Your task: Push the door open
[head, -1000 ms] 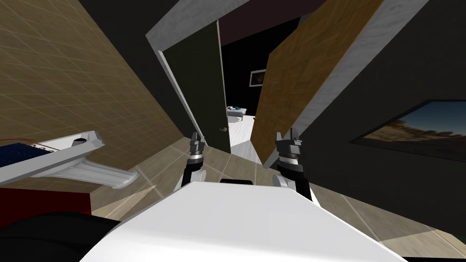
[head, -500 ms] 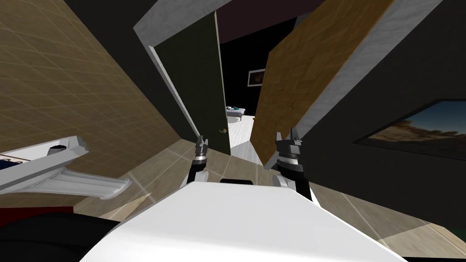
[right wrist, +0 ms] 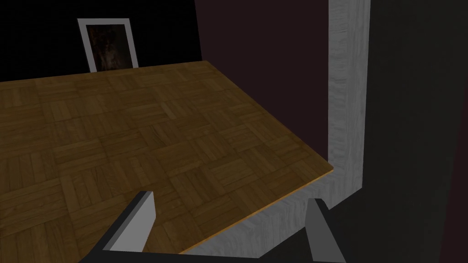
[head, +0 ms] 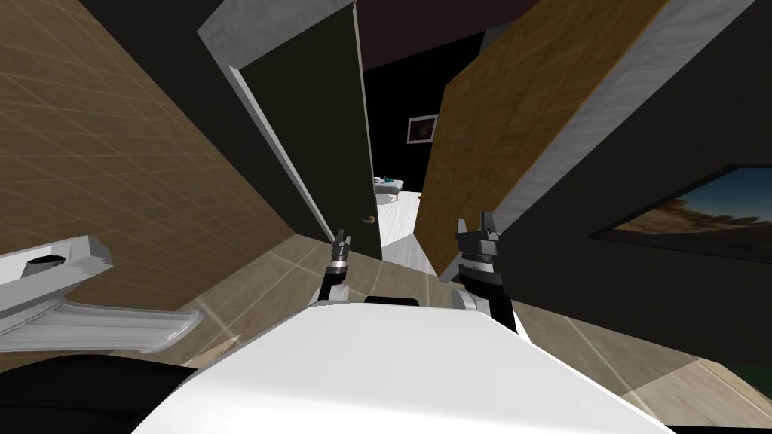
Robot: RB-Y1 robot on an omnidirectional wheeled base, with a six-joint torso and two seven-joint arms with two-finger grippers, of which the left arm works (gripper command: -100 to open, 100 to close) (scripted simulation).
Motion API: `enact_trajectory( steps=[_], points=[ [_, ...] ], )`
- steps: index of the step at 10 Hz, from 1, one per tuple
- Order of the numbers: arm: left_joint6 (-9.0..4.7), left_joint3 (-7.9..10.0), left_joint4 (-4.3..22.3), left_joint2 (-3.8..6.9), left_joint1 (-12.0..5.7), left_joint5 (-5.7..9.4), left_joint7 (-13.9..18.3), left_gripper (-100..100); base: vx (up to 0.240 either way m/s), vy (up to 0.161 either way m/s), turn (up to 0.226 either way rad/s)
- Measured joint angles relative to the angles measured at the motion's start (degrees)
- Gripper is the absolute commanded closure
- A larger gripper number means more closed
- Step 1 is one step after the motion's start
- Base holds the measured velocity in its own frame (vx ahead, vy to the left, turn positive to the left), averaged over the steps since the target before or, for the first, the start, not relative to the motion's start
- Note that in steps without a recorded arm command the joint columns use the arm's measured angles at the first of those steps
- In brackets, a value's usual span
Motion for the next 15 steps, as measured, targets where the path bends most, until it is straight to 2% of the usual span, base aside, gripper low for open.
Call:
enact_trajectory(
  steps=[1, 3, 7, 8, 10, 11, 15],
  points=[
    [-0.44, -0.30, 1.6, 0.22, -0.06, -0.06, 0.2, -100, 0.097, 0.076, -0.082],
    [-1.04, -0.78, 5.9, 0.14, -1.87, -0.31, 0.3, -100, 0.078, 0.072, -0.079],
    [-2.64, -2.18, 12.7, 0.20, -2.93, -0.82, 0.5, -100, 0.085, 0.096, -0.074],
    [-3.18, -2.22, 15.3, 0.38, -4.02, -0.81, 0.8, -100, 0.090, 0.075, -0.069],
    [-3.12, -2.91, 18.2, 0.03, -4.82, -1.12, 0.7, -100, 0.093, 0.072, -0.080],
    [-3.36, -3.12, 19.7, 0.30, -5.06, -1.13, 1.0, -100, 0.059, 0.061, -0.026],
    [-4.41, -3.94, 24.9, 0.08, -6.19, -1.46, 1.2, -100, 0.064, 0.065, -0.061]
  ],
)
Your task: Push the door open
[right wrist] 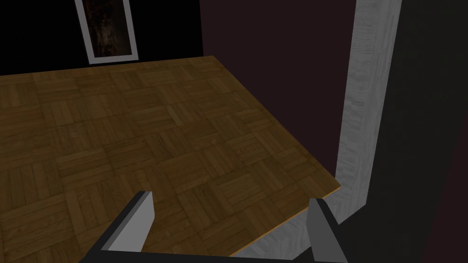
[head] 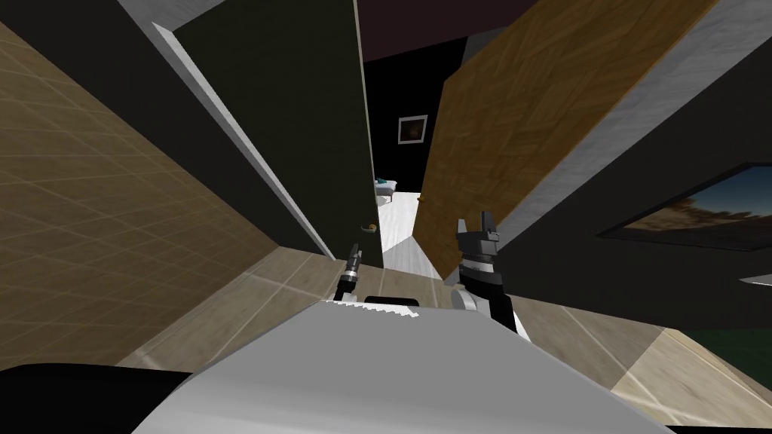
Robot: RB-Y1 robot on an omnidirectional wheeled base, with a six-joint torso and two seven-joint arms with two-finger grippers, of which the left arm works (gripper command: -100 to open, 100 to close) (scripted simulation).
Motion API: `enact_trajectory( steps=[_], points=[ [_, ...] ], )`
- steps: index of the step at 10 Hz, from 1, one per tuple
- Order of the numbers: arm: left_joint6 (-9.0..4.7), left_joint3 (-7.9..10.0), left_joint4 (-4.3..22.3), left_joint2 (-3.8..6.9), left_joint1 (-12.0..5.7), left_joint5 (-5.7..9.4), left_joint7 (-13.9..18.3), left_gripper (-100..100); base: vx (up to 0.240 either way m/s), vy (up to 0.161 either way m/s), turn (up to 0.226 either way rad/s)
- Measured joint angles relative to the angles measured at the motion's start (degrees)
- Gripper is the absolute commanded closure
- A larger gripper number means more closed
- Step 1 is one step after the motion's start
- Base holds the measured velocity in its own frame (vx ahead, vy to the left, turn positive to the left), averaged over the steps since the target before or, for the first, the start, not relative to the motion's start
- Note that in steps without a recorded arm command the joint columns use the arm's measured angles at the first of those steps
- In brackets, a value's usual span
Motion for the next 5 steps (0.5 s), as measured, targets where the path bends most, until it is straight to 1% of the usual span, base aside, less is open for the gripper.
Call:
enact_trajectory(
  steps=[1, 3, 4, 5],
  points=[
    [-0.52, -0.23, 1.7, 0.06, -0.31, -0.07, 0.2, -100, 0.088, 0.077, -0.071],
    [-1.54, -0.57, 5.6, 0.03, -1.49, -0.17, 0.4, -100, 0.081, 0.073, -0.046],
    [-1.54, -0.86, 6.3, -0.22, -1.54, -0.31, 0.4, -100, 0.083, 0.064, -0.064],
    [-1.79, -1.12, 7.6, -0.30, -1.71, -0.41, 0.4, -100, 0.088, 0.071, -0.047]
  ],
)
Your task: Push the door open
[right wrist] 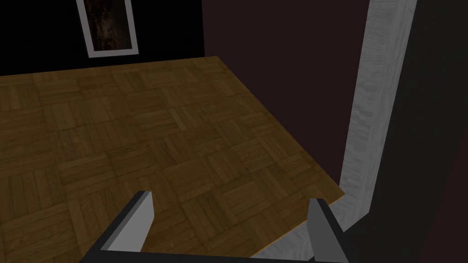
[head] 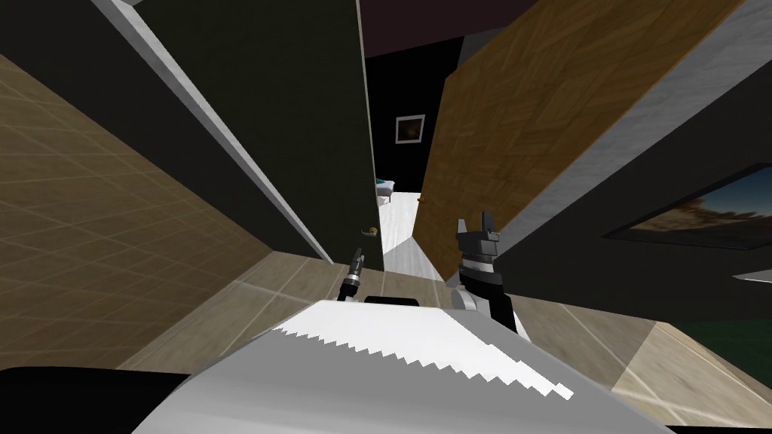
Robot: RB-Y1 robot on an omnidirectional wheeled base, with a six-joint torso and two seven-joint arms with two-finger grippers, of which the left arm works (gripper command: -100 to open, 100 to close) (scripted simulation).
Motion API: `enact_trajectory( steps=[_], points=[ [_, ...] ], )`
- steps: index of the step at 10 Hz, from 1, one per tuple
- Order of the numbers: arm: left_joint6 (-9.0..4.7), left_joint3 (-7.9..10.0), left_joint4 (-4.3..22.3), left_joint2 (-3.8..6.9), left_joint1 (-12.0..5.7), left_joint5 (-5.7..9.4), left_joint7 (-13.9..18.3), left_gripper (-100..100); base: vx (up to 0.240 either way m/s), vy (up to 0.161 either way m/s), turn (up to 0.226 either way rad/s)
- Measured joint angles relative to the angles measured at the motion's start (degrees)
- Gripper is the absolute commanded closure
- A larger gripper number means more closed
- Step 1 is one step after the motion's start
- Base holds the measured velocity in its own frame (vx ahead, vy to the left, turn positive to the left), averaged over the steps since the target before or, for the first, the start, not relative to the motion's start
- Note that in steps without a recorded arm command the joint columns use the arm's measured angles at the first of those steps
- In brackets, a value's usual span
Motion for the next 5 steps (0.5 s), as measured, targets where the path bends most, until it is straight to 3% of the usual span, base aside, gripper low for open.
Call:
enact_trajectory(
  steps=[5],
  points=[
    [-0.88, -0.84, 5.9, -0.54, -1.72, -0.33, 0.2, -100, 0.084, 0.076, -0.045]
  ],
)
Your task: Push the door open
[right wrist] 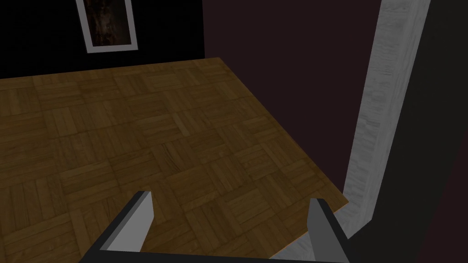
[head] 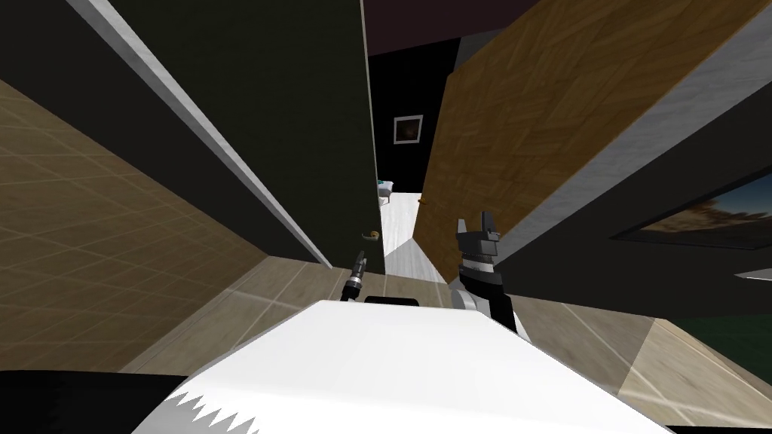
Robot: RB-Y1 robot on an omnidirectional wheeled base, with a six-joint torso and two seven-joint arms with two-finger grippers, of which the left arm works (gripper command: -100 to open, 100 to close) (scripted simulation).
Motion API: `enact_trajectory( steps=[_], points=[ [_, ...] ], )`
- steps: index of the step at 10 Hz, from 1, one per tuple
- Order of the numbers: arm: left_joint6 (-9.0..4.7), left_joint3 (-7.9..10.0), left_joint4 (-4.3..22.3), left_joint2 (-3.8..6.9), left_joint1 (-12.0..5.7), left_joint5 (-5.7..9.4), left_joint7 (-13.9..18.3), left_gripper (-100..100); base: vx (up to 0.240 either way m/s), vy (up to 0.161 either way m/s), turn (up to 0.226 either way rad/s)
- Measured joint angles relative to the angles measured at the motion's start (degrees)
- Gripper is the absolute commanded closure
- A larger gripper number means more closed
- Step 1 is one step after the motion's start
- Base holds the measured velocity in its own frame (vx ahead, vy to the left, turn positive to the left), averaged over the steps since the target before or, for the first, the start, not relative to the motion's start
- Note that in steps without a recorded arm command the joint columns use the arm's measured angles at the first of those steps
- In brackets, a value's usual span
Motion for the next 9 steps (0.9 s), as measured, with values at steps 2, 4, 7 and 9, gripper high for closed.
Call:
enact_trajectory(
  steps=[2, 4, 7, 9],
  points=[
    [-0.23, -0.30, 1.7, -0.08, -0.36, -0.09, 0.2, -100, 0.075, 0.047, -0.022],
    [-0.29, -0.16, 2.1, 0.07, -0.60, -0.06, 0.2, -100, 0.153, -0.003, -0.025],
    [-0.34, 0.28, 2.9, 0.18, -1.40, 0.08, 0.0, -100, 0.184, -0.017, -0.021],
    [-0.58, 0.66, 4.0, -0.06, -2.15, 0.19, -0.1, -100, 0.204, -0.014, -0.019]
  ],
)
